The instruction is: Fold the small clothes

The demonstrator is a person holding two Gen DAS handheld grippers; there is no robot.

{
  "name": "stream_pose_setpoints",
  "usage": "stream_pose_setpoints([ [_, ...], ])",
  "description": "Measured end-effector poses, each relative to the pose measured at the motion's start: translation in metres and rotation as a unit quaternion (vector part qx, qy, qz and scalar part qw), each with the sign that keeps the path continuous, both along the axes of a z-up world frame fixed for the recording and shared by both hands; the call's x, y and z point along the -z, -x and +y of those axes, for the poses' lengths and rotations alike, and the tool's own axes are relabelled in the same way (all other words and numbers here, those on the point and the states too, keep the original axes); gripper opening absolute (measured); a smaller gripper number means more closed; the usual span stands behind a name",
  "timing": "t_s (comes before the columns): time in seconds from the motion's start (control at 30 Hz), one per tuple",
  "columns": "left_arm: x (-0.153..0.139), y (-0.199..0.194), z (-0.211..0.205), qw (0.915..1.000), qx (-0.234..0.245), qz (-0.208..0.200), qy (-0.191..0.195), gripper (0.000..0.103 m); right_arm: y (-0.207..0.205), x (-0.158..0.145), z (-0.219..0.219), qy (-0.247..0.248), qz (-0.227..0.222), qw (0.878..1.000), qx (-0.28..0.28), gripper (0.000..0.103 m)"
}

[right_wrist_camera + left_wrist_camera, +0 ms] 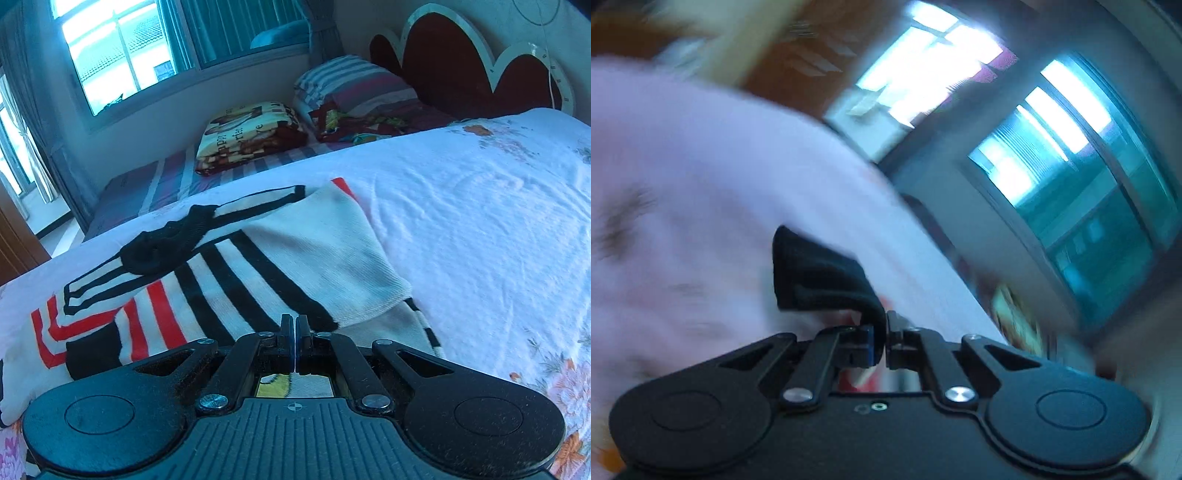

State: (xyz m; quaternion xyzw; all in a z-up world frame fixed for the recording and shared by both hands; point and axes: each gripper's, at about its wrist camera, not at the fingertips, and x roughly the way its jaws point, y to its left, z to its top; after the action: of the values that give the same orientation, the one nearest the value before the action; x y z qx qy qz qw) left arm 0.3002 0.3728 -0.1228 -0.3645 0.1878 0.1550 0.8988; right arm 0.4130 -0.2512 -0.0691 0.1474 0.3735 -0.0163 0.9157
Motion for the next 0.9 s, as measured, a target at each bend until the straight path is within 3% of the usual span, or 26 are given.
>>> stream_pose_setpoints([
  [0.07, -0.022, -0.025, -0.047, 0.9931, 0.081, 0.015, -0.083, 0.005, 0.001, 0.000, -0.003, -0.002, -0.003, 1.000, -0.001, 0.000],
  [0.13, -0.035, -0.046, -0.093, 0.9821, 0.144, 0.013, -0.121, 0.005, 0.001, 0.001, -0.006, -0.005, -0.006, 1.000, -0.003, 0.000],
  [0.33, -0.037, -0.106, -0.198, 0.9654, 0.235, 0.029, -0.109, 0.005, 0.000, 0.000, -0.021, -0.023, -0.017, 0.999, -0.014, 0.000],
  [0.5, -0.042, -0.143, -0.264, 0.9454, 0.279, 0.025, -0.168, 0.005, 0.002, 0.004, -0.039, -0.033, -0.018, 0.999, -0.027, 0.000],
  [0.6, -0.041, -0.146, -0.316, 0.9217, 0.312, 0.025, -0.228, 0.005, 0.004, 0.008, -0.051, -0.039, -0.018, 0.998, -0.034, 0.000],
  [0.73, -0.024, -0.164, -0.369, 0.8935, 0.367, 0.065, -0.250, 0.006, 0.006, 0.012, -0.068, -0.056, -0.015, 0.998, -0.036, 0.000],
  [0.8, -0.012, -0.168, -0.389, 0.8813, 0.395, 0.079, -0.247, 0.015, 0.006, 0.012, -0.075, -0.067, -0.013, 0.997, -0.039, 0.000],
  [0.9, 0.003, -0.163, -0.411, 0.8687, 0.436, 0.072, -0.224, 0.051, 0.005, 0.010, -0.082, -0.078, -0.014, 0.996, -0.043, 0.000],
])
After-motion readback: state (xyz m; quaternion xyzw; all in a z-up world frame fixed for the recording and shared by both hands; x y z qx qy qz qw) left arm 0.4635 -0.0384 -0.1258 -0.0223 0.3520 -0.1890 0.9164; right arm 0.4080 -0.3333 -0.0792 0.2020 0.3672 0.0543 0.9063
